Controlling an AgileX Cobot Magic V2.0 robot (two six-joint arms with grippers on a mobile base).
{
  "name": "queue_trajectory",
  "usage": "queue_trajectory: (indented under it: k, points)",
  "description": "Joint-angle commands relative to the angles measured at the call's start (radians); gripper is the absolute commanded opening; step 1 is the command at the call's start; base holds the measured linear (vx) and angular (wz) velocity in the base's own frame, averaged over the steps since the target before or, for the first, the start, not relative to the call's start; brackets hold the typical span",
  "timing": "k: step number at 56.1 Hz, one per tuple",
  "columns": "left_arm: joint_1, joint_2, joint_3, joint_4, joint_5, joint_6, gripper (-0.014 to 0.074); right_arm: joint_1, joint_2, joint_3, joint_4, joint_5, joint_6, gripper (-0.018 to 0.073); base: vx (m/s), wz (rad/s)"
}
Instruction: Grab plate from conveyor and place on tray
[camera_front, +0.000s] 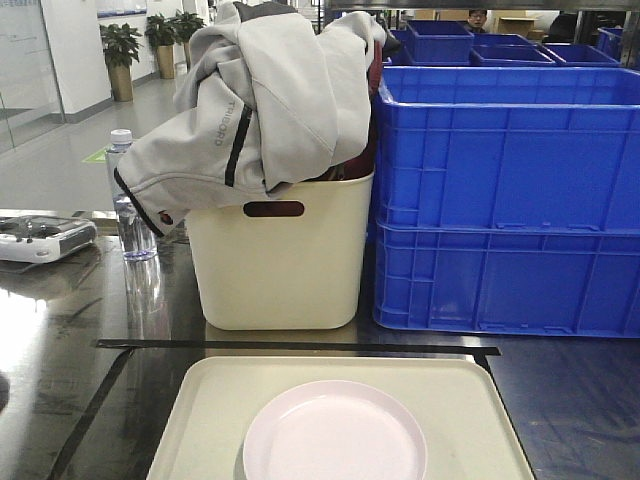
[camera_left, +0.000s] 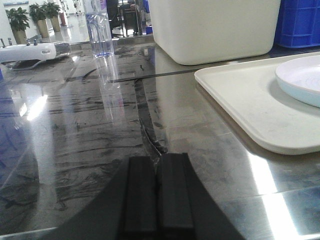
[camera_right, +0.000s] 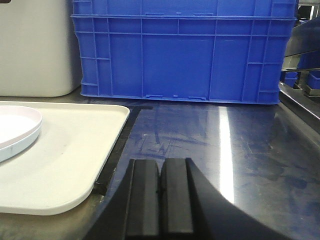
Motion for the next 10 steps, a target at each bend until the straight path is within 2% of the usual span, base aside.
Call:
queue_trajectory:
  k: [1, 10]
  points:
    - [-0.001, -0.008, 0.022, -0.001, -0.077, -0.008, 0.0003, -0.006, -0.014, 0.016, -0.011, -0.076, -0.015, -0.0009, 0.00, 0.00]
    - [-0.001, -0.008, 0.022, -0.001, -0.077, -0.008, 0.0003, -0.006, -0.014, 0.016, -0.011, -0.076, -0.015, -0.0009, 0.00, 0.00]
